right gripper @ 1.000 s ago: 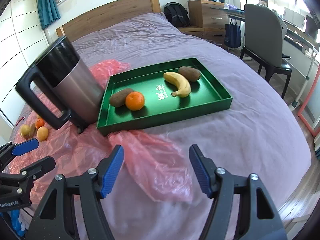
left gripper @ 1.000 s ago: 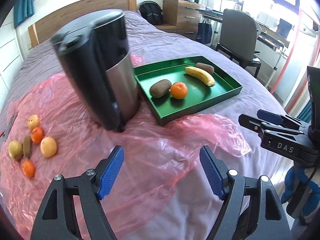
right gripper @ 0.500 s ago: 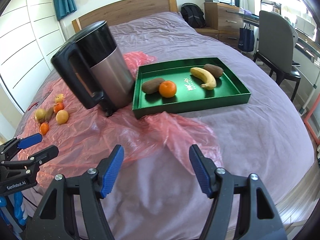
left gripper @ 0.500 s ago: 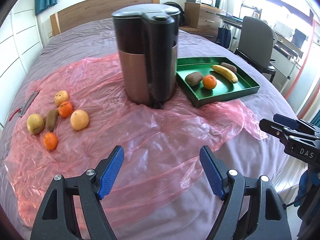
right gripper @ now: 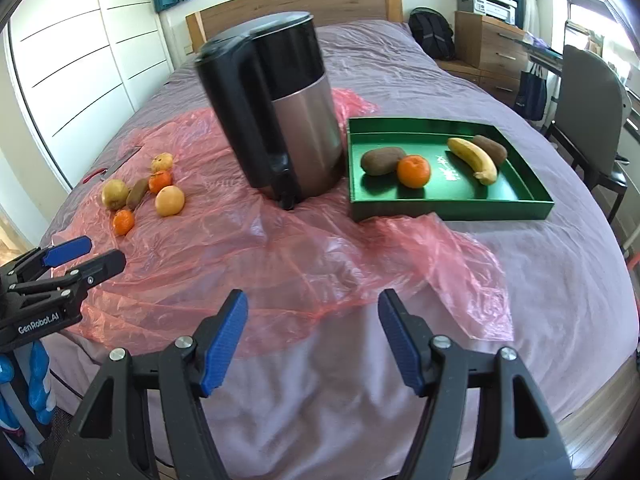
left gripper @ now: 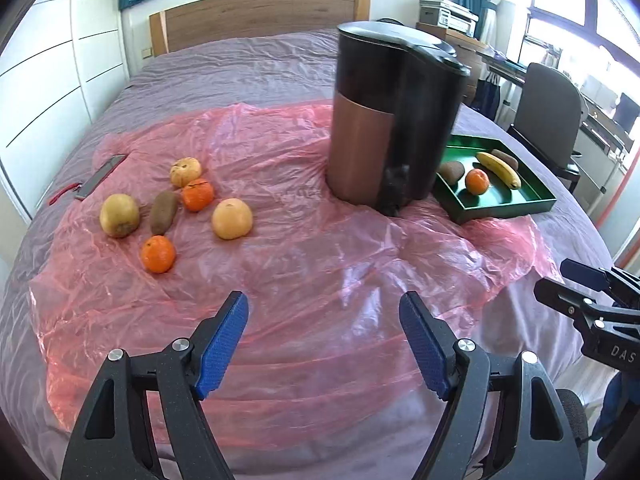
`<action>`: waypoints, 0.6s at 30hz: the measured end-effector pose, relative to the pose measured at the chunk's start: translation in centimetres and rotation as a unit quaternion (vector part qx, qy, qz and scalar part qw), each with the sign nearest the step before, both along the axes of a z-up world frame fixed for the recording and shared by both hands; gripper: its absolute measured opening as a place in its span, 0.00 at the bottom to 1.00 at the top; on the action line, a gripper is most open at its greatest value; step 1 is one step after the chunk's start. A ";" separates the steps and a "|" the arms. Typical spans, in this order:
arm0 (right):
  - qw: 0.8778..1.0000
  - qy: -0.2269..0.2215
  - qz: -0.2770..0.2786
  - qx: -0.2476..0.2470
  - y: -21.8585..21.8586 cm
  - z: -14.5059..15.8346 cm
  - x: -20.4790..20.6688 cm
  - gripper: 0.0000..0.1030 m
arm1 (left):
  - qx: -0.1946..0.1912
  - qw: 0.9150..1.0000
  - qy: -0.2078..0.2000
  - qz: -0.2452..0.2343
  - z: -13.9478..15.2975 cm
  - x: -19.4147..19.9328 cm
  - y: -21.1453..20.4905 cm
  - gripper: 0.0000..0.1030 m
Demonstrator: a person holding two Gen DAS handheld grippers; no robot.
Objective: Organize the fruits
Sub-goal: 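Withdraw both tools from the tray back toward the fruit spread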
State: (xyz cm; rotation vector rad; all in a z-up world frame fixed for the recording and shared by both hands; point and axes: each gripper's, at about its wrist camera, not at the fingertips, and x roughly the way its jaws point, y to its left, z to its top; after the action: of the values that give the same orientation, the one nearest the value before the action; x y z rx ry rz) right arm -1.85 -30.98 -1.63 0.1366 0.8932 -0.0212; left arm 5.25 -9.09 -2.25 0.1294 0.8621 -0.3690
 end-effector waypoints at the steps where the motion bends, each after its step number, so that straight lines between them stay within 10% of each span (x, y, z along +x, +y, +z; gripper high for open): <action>1: 1.000 0.000 0.003 0.000 0.5 0.0 0.0 0.75 | 0.001 1.000 -0.003 0.003 0.0 0.0 0.4 0.71; 18: 0.997 0.005 0.077 -0.005 8.7 -0.1 2.2 0.75 | 0.014 0.998 -0.008 0.061 -1.5 0.8 7.8 0.71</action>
State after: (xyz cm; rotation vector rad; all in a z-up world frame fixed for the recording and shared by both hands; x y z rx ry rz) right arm 0.34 -22.27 -1.75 0.0580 0.9108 0.1166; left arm 6.05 -1.24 -3.74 0.1056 0.8555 -0.2414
